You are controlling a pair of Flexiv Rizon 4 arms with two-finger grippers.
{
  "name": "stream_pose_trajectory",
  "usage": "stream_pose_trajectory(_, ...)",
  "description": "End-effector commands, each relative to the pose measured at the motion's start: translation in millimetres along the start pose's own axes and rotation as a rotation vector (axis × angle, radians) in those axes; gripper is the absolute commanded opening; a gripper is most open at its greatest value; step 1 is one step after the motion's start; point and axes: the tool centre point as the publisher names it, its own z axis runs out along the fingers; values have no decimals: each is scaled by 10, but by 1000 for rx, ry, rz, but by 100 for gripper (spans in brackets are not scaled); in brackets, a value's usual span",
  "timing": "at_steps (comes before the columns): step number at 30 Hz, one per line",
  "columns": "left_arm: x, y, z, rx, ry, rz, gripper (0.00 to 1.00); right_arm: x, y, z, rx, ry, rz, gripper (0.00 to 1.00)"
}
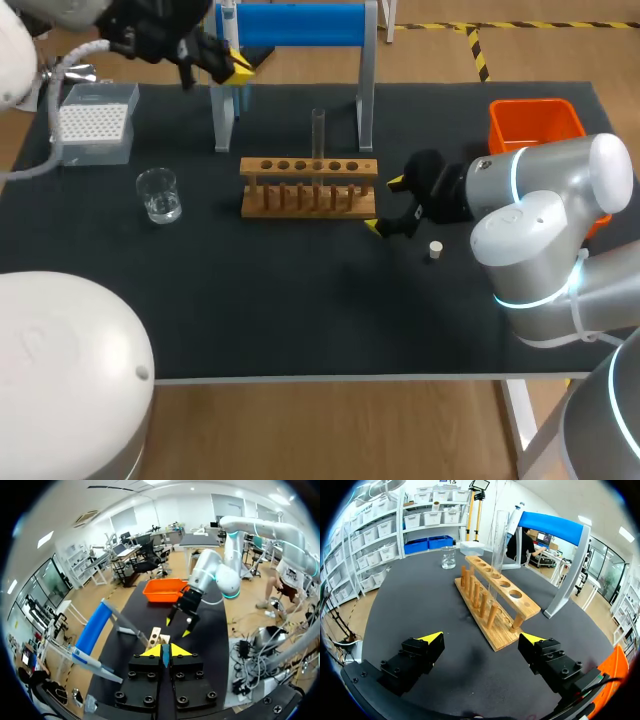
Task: Invert the test tube, pick up the pipette, mount the tip to pipette, aspirate from beaker and dispense into the tube, eject the tip, return the pipette, and cap with the stopper.
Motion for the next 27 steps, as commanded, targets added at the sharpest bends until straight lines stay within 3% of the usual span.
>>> stream_pose_trajectory(1,39,-166,154,7,-5,0,0,-6,6,-15,4,3,0,100)
stream_pose_trajectory(17,206,-272,521,40,27,2,0,-6,6,-15,4,3,0,100)
stream_pose_trajectory(27,289,-281,652,49,110,-29,0,-6,6,-15,4,3,0,100)
